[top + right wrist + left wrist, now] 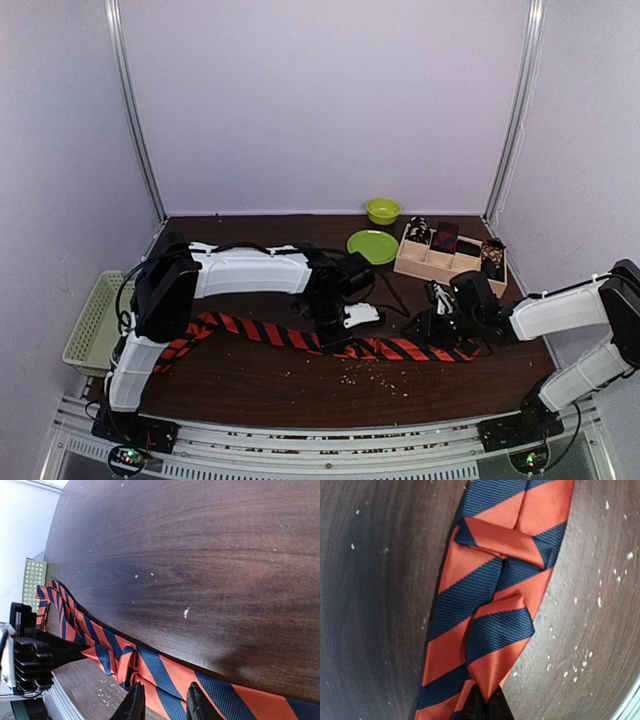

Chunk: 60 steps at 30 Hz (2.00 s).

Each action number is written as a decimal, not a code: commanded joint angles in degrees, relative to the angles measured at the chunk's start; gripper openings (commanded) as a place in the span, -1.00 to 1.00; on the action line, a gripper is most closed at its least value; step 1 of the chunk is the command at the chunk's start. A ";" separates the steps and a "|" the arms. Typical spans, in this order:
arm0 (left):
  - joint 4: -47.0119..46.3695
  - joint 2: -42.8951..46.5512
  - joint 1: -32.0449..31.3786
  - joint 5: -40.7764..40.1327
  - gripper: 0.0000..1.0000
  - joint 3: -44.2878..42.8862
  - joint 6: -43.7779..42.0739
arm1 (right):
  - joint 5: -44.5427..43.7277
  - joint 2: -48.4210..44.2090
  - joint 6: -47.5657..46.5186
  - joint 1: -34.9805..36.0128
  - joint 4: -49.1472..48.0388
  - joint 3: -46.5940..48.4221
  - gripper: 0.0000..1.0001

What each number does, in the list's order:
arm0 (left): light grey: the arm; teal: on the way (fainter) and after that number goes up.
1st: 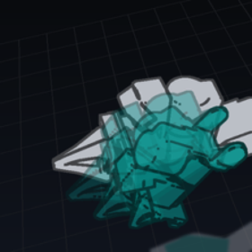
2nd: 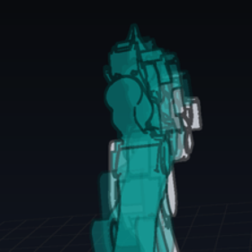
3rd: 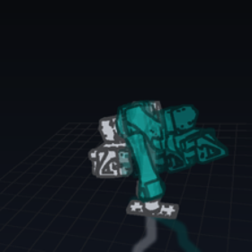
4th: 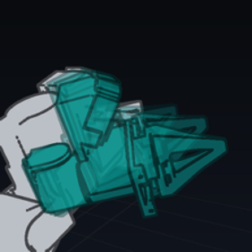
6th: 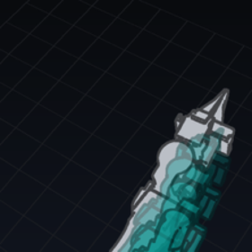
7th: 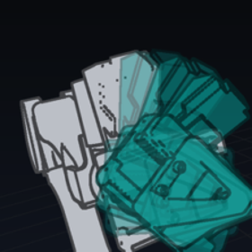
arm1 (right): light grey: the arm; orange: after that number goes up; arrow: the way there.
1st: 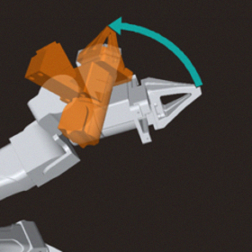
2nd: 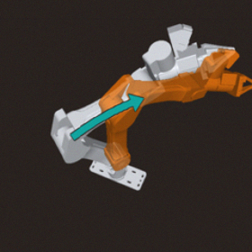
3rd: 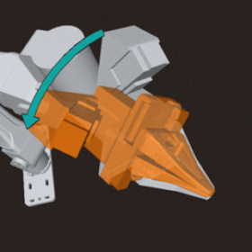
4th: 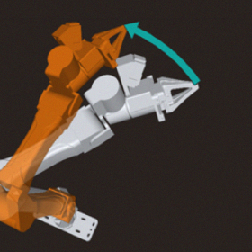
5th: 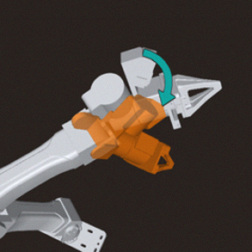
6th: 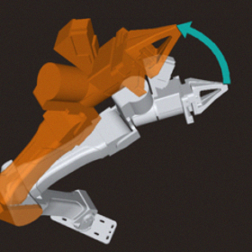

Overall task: Roll the ties
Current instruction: Tie the tie at the center of the board.

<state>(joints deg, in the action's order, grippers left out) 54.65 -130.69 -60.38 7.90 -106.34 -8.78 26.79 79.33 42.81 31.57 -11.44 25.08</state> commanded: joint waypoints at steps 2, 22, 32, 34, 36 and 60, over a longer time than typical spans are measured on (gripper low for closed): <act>-0.23 -2.37 -0.22 1.36 -0.90 -4.63 2.81 | -1.04 0.69 -0.53 -0.47 -1.13 -1.83 -0.42; -4.92 -6.21 -0.18 6.33 -0.88 -8.96 2.63 | 0.20 4.25 0.37 -0.55 -4.88 -3.32 -0.43; -8.58 -7.67 -0.18 8.99 -0.89 -10.03 4.10 | 1.25 5.43 0.97 -0.49 -6.50 -3.65 -0.46; -10.91 -7.33 -0.33 9.98 -0.89 -9.55 4.95 | 1.53 5.80 1.12 -0.47 -6.82 -3.63 -0.47; -13.85 -6.28 -0.35 10.92 -0.89 -7.94 6.03 | 1.86 5.88 1.27 -0.51 -7.00 -3.63 -0.49; -15.48 -4.34 -1.58 3.47 -0.97 -3.52 18.77 | 2.16 4.20 1.54 -0.46 -5.67 -3.94 -0.61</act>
<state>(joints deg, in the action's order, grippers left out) 43.44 -136.88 -61.54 12.01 -112.18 3.86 28.56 83.53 44.18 31.35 -17.39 22.09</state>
